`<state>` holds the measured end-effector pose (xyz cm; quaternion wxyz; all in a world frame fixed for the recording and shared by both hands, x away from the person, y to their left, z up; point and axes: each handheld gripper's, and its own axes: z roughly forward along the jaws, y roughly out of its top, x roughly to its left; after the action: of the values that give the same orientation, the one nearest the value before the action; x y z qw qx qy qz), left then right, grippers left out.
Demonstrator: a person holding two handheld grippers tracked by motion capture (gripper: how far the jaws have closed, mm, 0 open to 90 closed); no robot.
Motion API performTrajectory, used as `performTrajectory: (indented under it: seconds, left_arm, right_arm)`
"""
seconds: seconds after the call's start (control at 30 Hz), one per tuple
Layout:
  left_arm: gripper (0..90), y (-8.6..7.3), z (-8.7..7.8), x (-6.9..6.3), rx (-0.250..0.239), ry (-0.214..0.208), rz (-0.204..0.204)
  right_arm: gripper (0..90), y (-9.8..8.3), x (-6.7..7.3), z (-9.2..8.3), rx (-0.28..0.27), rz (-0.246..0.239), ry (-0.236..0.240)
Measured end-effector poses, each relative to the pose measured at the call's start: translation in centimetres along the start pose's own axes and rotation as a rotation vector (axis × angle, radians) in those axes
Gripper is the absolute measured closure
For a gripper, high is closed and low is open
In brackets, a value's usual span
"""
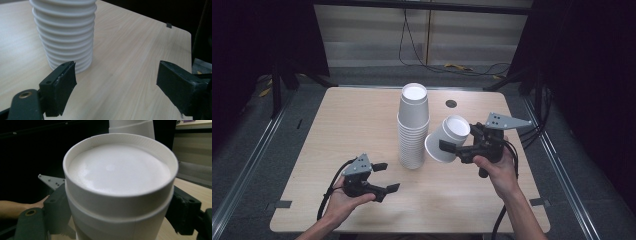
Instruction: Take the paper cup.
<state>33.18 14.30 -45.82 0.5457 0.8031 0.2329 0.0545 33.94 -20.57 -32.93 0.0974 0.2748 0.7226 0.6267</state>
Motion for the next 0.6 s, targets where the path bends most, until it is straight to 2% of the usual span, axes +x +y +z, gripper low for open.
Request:
performTrajectory:
  seconds: [0.1,0.17,0.2,0.23,0.27,0.3,0.37,0.5,0.57,0.6]
  left_arm:
    - [15.6,0.4,0.6,-0.1,-0.001,-0.022,-0.006]
    - [15.6,0.4,0.9,-0.2,-0.007,-0.024,-0.041]
    - [15.6,0.3,1.0,-0.2,0.002,-0.039,-0.049]
    - [15.6,0.2,1.2,-0.4,-0.015,-0.044,-0.034]
    - [15.7,0.2,1.2,-0.4,-0.015,-0.044,-0.034]
    - [15.7,0.3,1.2,-0.4,-0.009,-0.044,-0.025]
    - [15.6,0.3,1.2,-0.5,-0.020,-0.054,-0.032]
    - [15.6,0.2,1.1,-0.7,-0.055,-0.045,-0.032]
    - [15.6,0.1,1.3,-0.7,-0.064,-0.047,-0.047]
    - [15.6,0.1,1.4,-0.7,-0.062,-0.046,-0.044]
  right_arm:
    - [18.9,-1.2,-0.2,0.5,0.009,0.012,0.013]
    - [18.9,-1.6,-0.3,0.6,0.013,0.017,0.014]
    - [18.9,-2.4,-0.4,1.0,0.023,0.029,0.021]
    - [18.9,-2.8,-0.5,1.2,0.022,0.040,0.025]
    - [18.9,-2.8,-0.5,1.2,0.022,0.040,0.025]
    - [18.9,-3.6,-0.7,1.8,0.020,0.058,0.040]
    - [18.9,-3.9,-0.7,2.1,0.036,0.064,0.042]
    - [18.8,-4.8,-0.5,3.1,0.064,0.057,0.067]
    - [18.8,-5.1,-0.2,3.4,0.086,0.035,0.073]
    - [18.8,-5.2,-0.1,3.5,0.080,0.028,0.081]
